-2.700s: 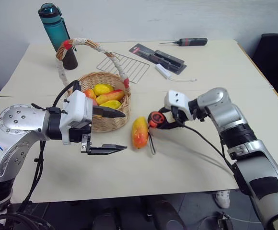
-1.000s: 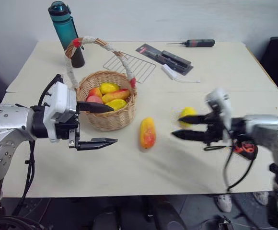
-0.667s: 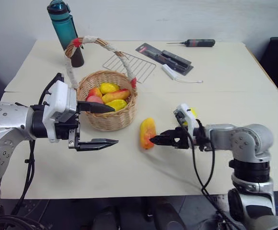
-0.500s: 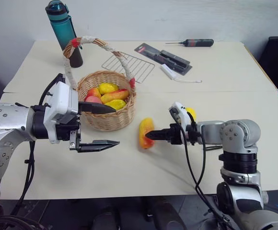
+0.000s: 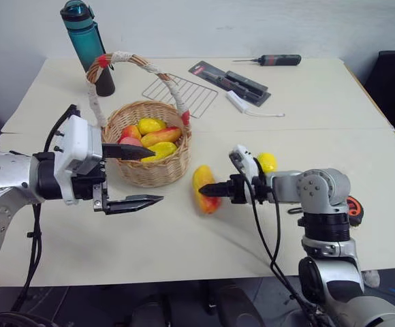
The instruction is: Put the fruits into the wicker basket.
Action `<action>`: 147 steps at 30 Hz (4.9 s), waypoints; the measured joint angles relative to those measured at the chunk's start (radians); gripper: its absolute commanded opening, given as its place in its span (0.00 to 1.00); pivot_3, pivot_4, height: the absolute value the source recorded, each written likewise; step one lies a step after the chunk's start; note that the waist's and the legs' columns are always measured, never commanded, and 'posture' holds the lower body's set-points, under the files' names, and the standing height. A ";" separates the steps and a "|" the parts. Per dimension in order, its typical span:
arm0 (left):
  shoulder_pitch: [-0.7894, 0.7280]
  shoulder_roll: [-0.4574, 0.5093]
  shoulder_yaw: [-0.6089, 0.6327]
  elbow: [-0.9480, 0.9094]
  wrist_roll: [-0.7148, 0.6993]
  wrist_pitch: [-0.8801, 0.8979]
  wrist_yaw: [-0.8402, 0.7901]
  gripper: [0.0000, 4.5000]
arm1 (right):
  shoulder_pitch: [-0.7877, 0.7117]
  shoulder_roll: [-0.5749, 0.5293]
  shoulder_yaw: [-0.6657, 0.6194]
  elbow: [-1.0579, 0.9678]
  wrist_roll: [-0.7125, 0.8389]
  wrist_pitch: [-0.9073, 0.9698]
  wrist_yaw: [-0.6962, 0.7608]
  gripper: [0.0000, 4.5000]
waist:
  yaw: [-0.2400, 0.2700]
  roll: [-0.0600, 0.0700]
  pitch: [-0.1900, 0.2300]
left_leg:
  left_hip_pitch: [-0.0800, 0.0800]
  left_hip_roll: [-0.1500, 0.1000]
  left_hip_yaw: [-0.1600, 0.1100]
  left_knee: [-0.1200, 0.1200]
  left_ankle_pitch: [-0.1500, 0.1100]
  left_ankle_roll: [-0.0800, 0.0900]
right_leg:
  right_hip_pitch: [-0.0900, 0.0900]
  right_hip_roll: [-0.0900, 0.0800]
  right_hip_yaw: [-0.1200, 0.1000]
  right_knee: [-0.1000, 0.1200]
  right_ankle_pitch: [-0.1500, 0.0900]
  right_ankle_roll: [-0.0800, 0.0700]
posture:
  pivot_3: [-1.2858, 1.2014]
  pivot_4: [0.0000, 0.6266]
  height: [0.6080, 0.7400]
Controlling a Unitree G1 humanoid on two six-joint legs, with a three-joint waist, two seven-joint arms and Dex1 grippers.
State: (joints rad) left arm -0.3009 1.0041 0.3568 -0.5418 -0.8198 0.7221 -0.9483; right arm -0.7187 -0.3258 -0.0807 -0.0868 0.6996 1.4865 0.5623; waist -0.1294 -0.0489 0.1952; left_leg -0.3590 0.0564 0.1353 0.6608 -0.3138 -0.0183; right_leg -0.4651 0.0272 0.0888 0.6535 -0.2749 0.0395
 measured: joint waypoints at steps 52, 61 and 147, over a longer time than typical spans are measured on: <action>-0.178 -0.065 -0.139 0.124 -0.033 -0.048 -0.019 1.00 | 0.338 -0.591 -0.501 -0.338 0.163 -0.037 0.190 1.00 | 0.021 0.000 0.000 | -0.011 0.001 0.002 0.002 -0.001 -0.003 | -0.012 0.000 0.000 0.003 -0.001 -0.001 | 0.52 0.24 1.00; -0.203 -0.090 -0.165 0.125 -0.016 -0.058 -0.037 1.00 | 0.334 -0.493 -0.448 -0.260 0.076 -0.149 0.044 1.00 | 0.007 -0.001 0.000 | -0.009 -0.002 0.002 0.002 0.005 0.002 | -0.011 0.000 0.004 0.003 0.005 0.000 | 0.52 0.24 1.00; -0.007 -0.007 0.094 0.077 -0.053 -0.015 0.095 1.00 | -0.263 0.260 0.193 0.260 -0.379 -0.808 -0.211 0.86 | -0.036 -0.003 -0.002 | -0.013 0.000 0.000 -0.002 0.007 -0.005 | -0.016 0.000 -0.001 0.006 0.004 -0.005 | 0.52 0.24 1.00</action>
State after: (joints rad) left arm -0.3082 0.9972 0.4510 -0.4644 -0.8731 0.7067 -0.8535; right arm -0.9818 -0.0656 0.1119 0.1733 0.3207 0.6781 0.3516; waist -0.1650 -0.0522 0.1931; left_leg -0.3719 0.0568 0.1348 0.6588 -0.3064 -0.0235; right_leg -0.4816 0.0268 0.0873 0.6597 -0.2714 0.0346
